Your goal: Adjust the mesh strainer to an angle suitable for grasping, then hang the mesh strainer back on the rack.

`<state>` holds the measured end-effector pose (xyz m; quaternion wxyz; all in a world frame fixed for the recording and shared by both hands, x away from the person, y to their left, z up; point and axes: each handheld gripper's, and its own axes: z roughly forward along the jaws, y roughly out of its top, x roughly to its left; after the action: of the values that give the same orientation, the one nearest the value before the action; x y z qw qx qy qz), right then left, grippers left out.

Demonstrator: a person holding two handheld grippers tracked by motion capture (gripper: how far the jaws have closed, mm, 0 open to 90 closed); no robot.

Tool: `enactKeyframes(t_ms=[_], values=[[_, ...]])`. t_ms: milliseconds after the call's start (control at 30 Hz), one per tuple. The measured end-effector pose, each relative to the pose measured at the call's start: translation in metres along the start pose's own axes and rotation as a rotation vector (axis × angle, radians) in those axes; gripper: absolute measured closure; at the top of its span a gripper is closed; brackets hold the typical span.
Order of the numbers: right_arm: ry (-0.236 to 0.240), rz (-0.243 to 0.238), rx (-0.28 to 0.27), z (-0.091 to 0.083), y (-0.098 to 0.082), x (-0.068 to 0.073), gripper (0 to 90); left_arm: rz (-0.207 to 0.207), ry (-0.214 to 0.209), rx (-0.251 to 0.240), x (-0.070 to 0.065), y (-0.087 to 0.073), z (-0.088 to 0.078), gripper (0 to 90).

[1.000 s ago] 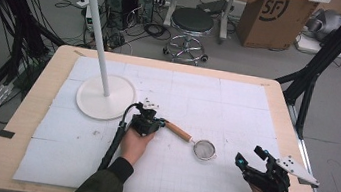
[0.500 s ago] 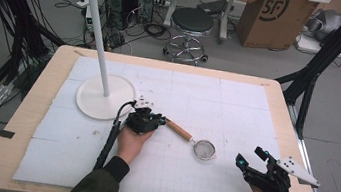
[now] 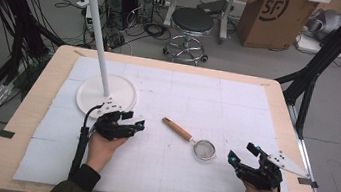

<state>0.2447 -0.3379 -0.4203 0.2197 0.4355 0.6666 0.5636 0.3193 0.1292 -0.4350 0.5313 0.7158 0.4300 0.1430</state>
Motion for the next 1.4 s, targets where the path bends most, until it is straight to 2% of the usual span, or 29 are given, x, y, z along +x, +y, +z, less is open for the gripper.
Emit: enactKeyframes(t_ms=[133,200,267,333,467,633,767,900,967,1033,1267,1400], values=[[0.016,0.0,0.007,0.006,0.001,0.003,14.4,-0.001,0.014,-0.013,0.005,-0.007,-0.018,37.1],[0.028,-0.004,0.007,0.009,0.002,0.004,14.4,-0.012,0.032,-0.03,0.006,-0.009,-0.028,35.2],[0.045,-0.009,0.012,0.013,0.004,0.006,14.4,-0.016,0.028,-0.058,0.007,-0.01,-0.039,32.2],[0.07,-0.006,0.021,0.018,0.007,0.007,14.4,-0.008,0.035,-0.086,0.007,-0.013,-0.05,30.1],[0.119,0.023,0.032,0.031,0.013,0.01,14.3,0.025,0.052,-0.109,0.006,-0.018,-0.065,26.1],[0.162,0.049,0.094,0.049,0.017,0.013,14.4,0.03,0.042,-0.121,0.006,-0.02,-0.072,24.6],[0.181,0.044,0.147,0.063,0.02,0.017,14.4,0.039,0.036,-0.127,0.004,-0.022,-0.076,24.6],[0.205,0.027,0.168,0.077,0.028,0.024,14.7,0.051,0.034,-0.131,0.0,-0.023,-0.08,24.5],[0.211,0.021,0.181,0.084,0.033,0.029,14.7,0.055,0.031,-0.129,-0.001,-0.024,-0.081,24.4],[0.198,-0.004,0.197,0.093,0.036,0.032,14.7,0.056,0.033,-0.128,-0.001,-0.025,-0.082,24.4],[0.213,0.01,0.276,0.123,0.04,0.04,15.3,0.054,0.033,-0.123,-0.005,-0.03,-0.088,24.3],[0.247,0.019,0.326,0.138,0.04,0.045,18.4,0.05,0.031,-0.127,-0.004,-0.033,-0.093,24.3]])
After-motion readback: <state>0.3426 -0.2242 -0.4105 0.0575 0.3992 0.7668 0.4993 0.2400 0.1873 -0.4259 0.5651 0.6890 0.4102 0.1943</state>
